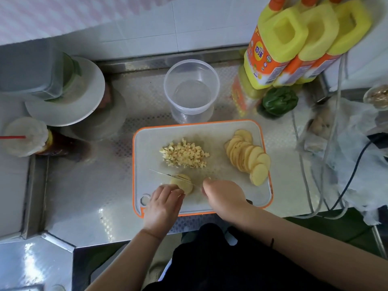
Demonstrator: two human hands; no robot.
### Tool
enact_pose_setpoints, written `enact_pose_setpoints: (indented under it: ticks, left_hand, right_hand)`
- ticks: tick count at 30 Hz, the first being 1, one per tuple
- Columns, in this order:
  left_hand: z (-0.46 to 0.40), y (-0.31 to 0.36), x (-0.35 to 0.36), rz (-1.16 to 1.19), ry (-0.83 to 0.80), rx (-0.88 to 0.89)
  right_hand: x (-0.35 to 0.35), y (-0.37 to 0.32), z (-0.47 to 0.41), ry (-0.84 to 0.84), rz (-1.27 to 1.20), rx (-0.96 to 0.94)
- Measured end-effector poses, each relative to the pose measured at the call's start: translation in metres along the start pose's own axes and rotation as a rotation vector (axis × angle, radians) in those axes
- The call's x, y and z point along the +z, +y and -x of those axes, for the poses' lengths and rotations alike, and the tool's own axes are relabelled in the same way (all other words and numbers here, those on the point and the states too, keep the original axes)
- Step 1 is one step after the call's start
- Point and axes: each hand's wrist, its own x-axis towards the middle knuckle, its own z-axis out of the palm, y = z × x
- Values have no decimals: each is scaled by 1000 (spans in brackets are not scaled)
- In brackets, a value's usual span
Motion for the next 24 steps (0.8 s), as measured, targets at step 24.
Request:
enact_pose_setpoints:
  ticks: [24]
  left_hand:
    - [-5, 8, 1, -40, -11, -51]
  right_hand:
    - [16, 9, -19, -36, 29, -57]
